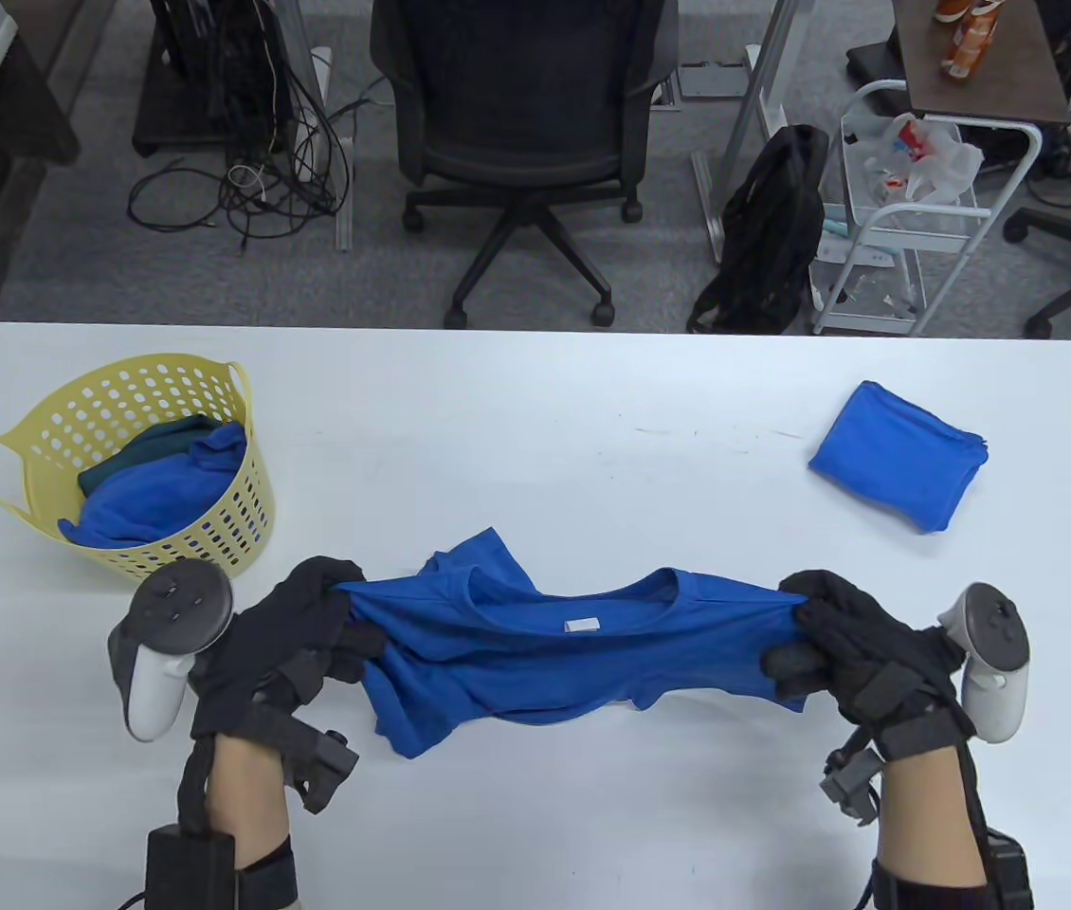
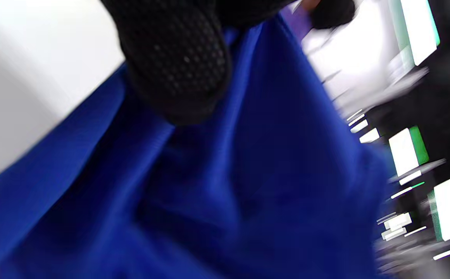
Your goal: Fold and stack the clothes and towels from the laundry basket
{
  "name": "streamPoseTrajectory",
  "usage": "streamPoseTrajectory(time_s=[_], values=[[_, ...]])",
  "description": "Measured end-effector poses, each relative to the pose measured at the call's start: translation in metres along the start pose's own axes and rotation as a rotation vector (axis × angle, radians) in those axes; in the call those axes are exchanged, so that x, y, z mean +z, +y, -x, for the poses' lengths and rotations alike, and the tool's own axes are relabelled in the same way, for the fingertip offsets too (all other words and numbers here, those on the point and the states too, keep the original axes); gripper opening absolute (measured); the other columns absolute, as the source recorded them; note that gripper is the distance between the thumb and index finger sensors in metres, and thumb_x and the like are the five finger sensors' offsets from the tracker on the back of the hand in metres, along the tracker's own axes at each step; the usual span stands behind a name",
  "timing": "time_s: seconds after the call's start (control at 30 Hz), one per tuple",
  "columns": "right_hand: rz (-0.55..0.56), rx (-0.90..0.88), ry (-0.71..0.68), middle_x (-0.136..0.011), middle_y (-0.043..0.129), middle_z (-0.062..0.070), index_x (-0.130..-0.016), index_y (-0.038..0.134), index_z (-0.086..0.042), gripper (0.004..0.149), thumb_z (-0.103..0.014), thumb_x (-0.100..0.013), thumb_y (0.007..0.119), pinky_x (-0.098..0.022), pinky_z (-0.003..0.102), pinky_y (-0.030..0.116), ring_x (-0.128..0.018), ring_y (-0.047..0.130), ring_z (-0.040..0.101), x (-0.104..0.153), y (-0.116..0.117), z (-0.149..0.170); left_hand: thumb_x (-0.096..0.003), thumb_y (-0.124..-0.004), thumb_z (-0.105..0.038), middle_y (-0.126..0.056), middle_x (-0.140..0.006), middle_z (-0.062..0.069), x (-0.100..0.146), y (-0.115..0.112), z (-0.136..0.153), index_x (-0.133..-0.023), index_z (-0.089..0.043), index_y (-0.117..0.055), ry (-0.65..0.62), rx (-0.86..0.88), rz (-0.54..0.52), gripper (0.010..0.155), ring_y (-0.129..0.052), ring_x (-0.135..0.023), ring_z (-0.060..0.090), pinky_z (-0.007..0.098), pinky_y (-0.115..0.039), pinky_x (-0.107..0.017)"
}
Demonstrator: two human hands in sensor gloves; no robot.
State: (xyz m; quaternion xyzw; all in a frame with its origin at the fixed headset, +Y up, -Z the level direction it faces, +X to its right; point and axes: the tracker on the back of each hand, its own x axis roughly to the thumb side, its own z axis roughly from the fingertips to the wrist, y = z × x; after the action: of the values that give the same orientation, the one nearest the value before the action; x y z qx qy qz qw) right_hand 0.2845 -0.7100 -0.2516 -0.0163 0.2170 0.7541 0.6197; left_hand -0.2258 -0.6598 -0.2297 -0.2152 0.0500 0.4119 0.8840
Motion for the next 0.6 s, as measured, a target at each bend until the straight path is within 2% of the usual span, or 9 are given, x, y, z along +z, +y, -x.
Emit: streamPoseTrajectory(time_s=[0.07,0.1,0.13,0.2,0.27,0.3,0.43,0.5,0.6], values=[[0.089,0.148,0.275,-0.084,0.08,0.043,-0.1,0.06,0.013,0.042,-0.009,-0.065,0.06,-0.043,0.041,0.095,-0.063,0.102,0.032,-0.035,0.001,0.0,-0.0706,-0.064,-0.022,-0.085,-0.098,0.032,-0.048,-0.014,-0.018,-0.107,-0.003,-0.065,0.162,-0.116,0.049,0.041,-0.108,-0.069,0.029,0.025,-0.099,-0.046],[0.18,0.245,0.297,-0.093,0.072,0.045,-0.1,0.059,0.01,0.042,-0.009,-0.064,0.06,-0.051,0.047,0.089,-0.074,0.095,0.038,-0.043,-0.001,-0.01,-0.0694,-0.063,-0.021,-0.08,-0.101,0.032,-0.067,-0.016,-0.026,-0.107,-0.004,-0.063,0.24,-0.169,-0.008,0.041,-0.105,-0.074,0.032,0.028,-0.097,-0.051],[0.343,0.399,0.184,-0.1,0.063,0.044,-0.1,0.058,0.007,0.042,-0.01,-0.062,0.059,-0.059,0.052,0.079,-0.084,0.087,0.04,-0.048,-0.003,-0.032,-0.0669,-0.062,-0.022,-0.07,-0.108,0.032,-0.085,-0.009,-0.041,-0.106,-0.009,-0.06,0.243,-0.256,-0.145,0.041,-0.098,-0.084,0.036,0.031,-0.093,-0.059],[0.65,0.483,-0.235,-0.108,0.052,0.038,-0.101,0.058,0.001,0.042,-0.012,-0.061,0.058,-0.066,0.056,0.062,-0.094,0.076,0.037,-0.035,-0.007,-0.095,-0.0633,-0.06,-0.024,-0.06,-0.114,0.026,-0.083,0.026,-0.086,-0.103,-0.014,-0.06,-0.078,-0.318,-0.724,0.04,-0.09,-0.094,0.032,0.031,-0.087,-0.067],[0.853,0.377,-0.602,-0.11,0.05,0.032,-0.099,0.058,-0.003,0.041,-0.013,-0.059,0.058,-0.068,0.056,0.057,-0.096,0.073,0.036,-0.011,-0.015,-0.148,-0.0626,-0.058,-0.026,-0.05,-0.118,0.018,-0.059,0.063,-0.125,-0.103,-0.021,-0.053,-0.421,-0.272,-0.977,0.041,-0.076,-0.103,0.031,0.032,-0.079,-0.072],[0.866,0.348,-0.765,-0.112,0.047,0.028,-0.1,0.057,-0.007,0.041,-0.014,-0.059,0.058,-0.07,0.055,0.054,-0.098,0.07,0.033,0.007,-0.021,-0.173,-0.0624,-0.058,-0.026,-0.045,-0.119,0.015,-0.038,0.082,-0.142,-0.103,-0.022,-0.052,-0.575,-0.239,-1.06,0.041,-0.065,-0.106,0.035,0.036,-0.074,-0.075],[0.826,0.319,-1.005,-0.118,0.043,0.015,-0.101,0.055,-0.017,0.041,-0.018,-0.06,0.057,-0.076,0.053,0.043,-0.106,0.059,0.029,0.052,-0.031,-0.192,-0.063,-0.056,-0.027,-0.041,-0.12,0.011,0.018,0.117,-0.156,-0.103,-0.026,-0.047,-0.805,-0.318,-1.275,0.041,-0.064,-0.109,0.03,0.033,-0.072,-0.077],[0.76,0.284,-1.082,-0.118,0.043,0.014,-0.101,0.058,-0.017,0.041,-0.018,-0.06,0.059,-0.076,0.054,0.042,-0.106,0.058,0.03,0.06,-0.031,-0.177,-0.0633,-0.057,-0.028,-0.04,-0.12,0.011,0.028,0.113,-0.144,-0.104,-0.025,-0.047,-0.852,-0.363,-1.272,0.042,-0.061,-0.109,0.031,0.035,-0.07,-0.077],[0.702,0.422,-0.947,-0.117,0.047,0.015,-0.102,0.059,-0.016,0.041,-0.019,-0.061,0.06,-0.075,0.055,0.042,-0.106,0.056,0.035,0.05,-0.031,-0.131,-0.0637,-0.06,-0.029,-0.045,-0.12,0.012,0.027,0.083,-0.111,-0.105,-0.025,-0.05,-0.807,-0.484,-1.171,0.043,-0.065,-0.108,0.032,0.036,-0.072,-0.076]])
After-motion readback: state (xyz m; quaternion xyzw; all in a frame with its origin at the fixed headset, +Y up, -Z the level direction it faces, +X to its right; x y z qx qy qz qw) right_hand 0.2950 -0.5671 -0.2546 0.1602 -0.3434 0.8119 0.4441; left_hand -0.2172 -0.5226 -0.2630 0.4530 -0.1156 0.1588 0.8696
